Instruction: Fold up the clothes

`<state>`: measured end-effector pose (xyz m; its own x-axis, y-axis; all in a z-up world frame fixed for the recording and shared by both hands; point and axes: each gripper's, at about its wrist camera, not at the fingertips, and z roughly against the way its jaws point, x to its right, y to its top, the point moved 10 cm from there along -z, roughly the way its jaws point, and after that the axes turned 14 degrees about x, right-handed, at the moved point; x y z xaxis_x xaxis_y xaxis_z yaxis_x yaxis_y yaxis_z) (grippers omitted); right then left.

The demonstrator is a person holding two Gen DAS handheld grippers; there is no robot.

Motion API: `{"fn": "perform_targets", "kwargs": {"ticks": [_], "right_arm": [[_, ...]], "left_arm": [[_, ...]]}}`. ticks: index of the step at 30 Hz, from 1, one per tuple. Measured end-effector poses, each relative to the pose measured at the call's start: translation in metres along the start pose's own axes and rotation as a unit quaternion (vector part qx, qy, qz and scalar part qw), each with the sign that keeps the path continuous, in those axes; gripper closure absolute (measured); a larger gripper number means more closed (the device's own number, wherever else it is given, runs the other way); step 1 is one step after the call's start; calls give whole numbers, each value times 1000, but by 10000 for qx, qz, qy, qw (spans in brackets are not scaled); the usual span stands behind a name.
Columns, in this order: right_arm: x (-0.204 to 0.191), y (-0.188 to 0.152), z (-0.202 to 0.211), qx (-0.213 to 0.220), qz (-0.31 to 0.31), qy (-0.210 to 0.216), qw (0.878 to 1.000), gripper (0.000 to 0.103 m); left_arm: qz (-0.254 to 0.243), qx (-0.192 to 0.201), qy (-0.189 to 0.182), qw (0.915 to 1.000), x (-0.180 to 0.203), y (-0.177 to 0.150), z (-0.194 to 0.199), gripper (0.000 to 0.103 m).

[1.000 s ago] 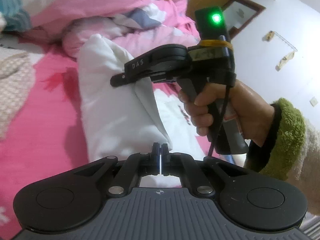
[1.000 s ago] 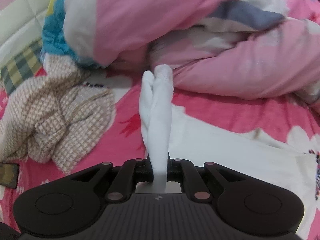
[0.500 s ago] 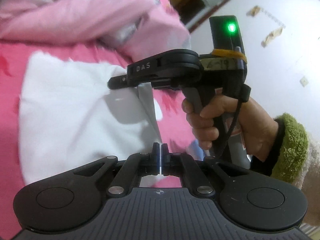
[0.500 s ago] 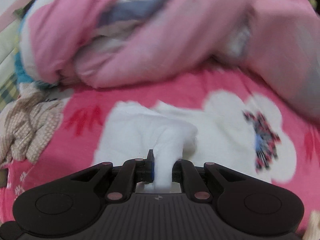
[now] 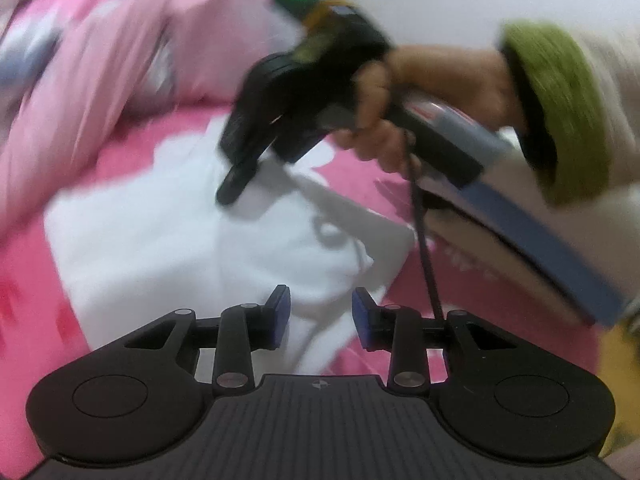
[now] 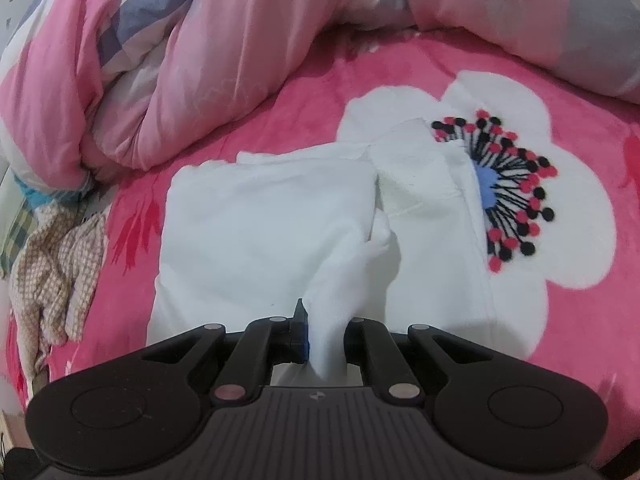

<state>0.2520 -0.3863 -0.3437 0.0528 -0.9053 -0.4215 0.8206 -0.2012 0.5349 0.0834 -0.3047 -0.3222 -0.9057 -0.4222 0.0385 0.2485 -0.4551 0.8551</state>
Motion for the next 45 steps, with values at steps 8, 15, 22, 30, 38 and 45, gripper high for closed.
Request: {"fn": "perform_targets", "kwargs": {"ticks": [8, 15, 22, 30, 38, 45], "right_arm": [[7, 0, -7, -287, -425, 176, 9985, 97], [14, -5, -17, -437, -553, 315, 9970, 92], [33, 3, -28, -417, -1612, 631, 9840, 76], [14, 19, -27, 46, -1334, 644, 9890, 94], [-56, 31, 0, 523, 1696, 814, 9808, 96], [-4, 14, -23, -181, 443, 572, 9972, 92]], "left_arm": [[-830, 0, 31, 9965, 15, -4, -34, 67], [-862, -128, 226, 9959, 20, -14, -49, 67], [-992, -43, 167, 9949, 25, -21, -51, 73], [201, 264, 292, 9990, 1, -4, -43, 103], [667, 242, -307, 9970, 28, 6, -42, 103], [622, -189, -148, 9978, 17, -12, -36, 99]]}}
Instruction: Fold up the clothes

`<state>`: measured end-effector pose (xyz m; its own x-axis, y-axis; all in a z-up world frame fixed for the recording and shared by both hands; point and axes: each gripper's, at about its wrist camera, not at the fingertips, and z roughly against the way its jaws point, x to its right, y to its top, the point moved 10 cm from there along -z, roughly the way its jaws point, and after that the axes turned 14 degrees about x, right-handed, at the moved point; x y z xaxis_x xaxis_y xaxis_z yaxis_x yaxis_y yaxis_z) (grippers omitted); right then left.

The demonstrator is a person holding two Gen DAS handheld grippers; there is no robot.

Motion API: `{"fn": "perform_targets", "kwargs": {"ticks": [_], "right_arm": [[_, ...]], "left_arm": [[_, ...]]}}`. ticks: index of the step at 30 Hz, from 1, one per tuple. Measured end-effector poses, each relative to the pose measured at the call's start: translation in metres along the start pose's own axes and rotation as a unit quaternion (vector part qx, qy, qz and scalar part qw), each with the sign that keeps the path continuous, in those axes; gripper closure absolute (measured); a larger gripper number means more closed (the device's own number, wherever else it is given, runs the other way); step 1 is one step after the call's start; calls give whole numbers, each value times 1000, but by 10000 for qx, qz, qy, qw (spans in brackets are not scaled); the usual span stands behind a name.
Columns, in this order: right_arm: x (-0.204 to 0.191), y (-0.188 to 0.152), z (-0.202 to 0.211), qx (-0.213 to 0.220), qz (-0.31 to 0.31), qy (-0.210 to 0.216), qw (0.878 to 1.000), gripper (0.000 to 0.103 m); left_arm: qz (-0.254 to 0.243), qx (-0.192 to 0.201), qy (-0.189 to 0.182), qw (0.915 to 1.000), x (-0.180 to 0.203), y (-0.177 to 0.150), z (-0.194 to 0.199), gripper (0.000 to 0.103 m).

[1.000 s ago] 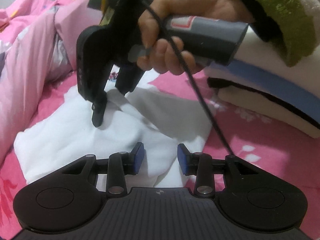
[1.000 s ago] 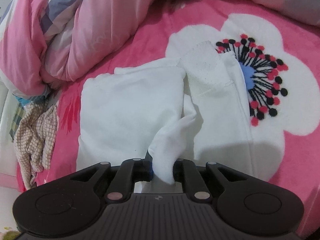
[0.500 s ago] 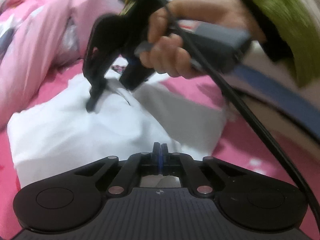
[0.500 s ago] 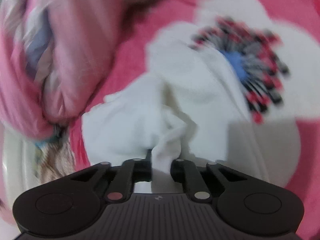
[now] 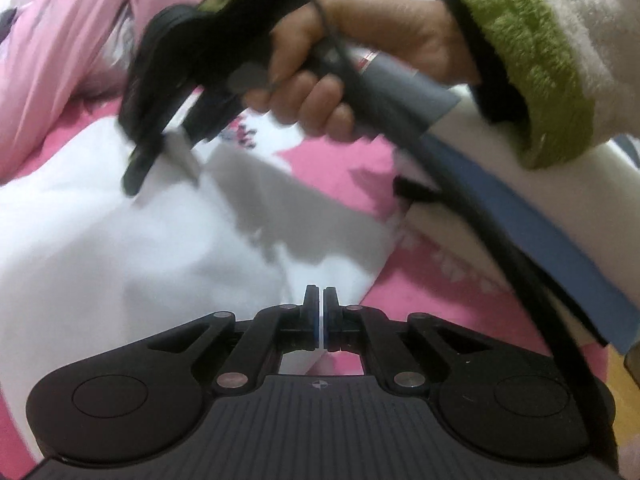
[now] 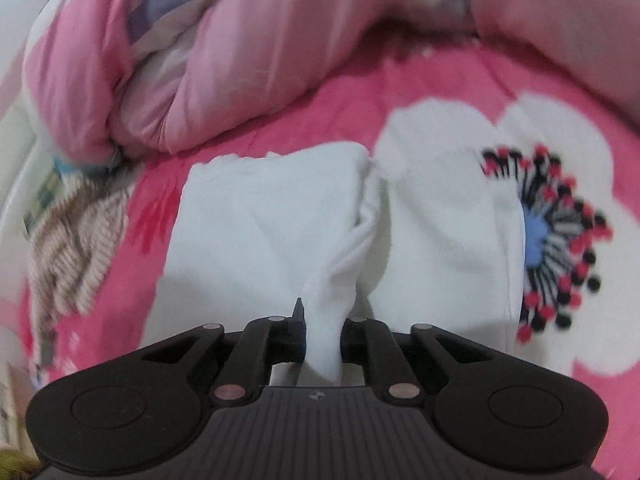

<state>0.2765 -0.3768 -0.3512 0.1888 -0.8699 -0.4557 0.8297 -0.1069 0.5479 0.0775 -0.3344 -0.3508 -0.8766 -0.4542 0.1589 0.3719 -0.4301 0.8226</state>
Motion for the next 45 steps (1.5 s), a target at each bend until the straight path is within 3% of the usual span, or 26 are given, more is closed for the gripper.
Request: {"fn": "perform_targets", "kwargs": {"ticks": [3, 5, 7, 12, 14, 18, 27, 31, 34, 36, 38, 40, 45], "right_arm": [[5, -5, 7, -110, -283, 36, 9995, 73], [9, -10, 16, -203, -454, 81, 9987, 59], [13, -19, 27, -320, -822, 166, 9960, 53], [20, -48, 38, -628, -1349, 160, 9887, 53], [22, -58, 40, -681, -1537, 155, 9856, 53], [25, -58, 55, -501, -1482, -16, 9877, 50], [16, -75, 57, -477, -1011, -174, 9936, 30], [0, -75, 59, -503, -811, 106, 9954, 32], [-7, -83, 54, -560, -450, 0, 9974, 32], [-11, -86, 49, -560, -287, -13, 9980, 42], [-16, -86, 47, -569, -123, -11, 9983, 73], [-20, -85, 49, -639, -20, -49, 9979, 88], [-26, -61, 83, -331, 168, -273, 9989, 94]], "left_arm": [[86, -50, 239, 9997, -13, -2, 20, 86], [255, -41, 431, 9987, -23, -2, 37, 84], [423, -40, 645, 9970, -31, -2, 50, 83], [405, -31, 1193, 9920, -56, -6, 78, 72], [227, -55, 1245, 9919, -57, -7, 77, 71], [109, 30, 1297, 9915, -63, -8, 65, 65], [167, 93, 1466, 9890, -70, -16, 74, 62], [5, 21, 1496, 9887, -67, -24, 77, 58], [-202, -19, 1552, 9877, -63, -28, 74, 54], [-343, -40, 1614, 9863, -60, -30, 71, 51], [-421, -50, 1707, 9844, -59, -32, 70, 50], [-526, -51, 1834, 9816, -57, -32, 70, 50], [-597, -19, 2100, 9759, -57, -31, 73, 49]]}}
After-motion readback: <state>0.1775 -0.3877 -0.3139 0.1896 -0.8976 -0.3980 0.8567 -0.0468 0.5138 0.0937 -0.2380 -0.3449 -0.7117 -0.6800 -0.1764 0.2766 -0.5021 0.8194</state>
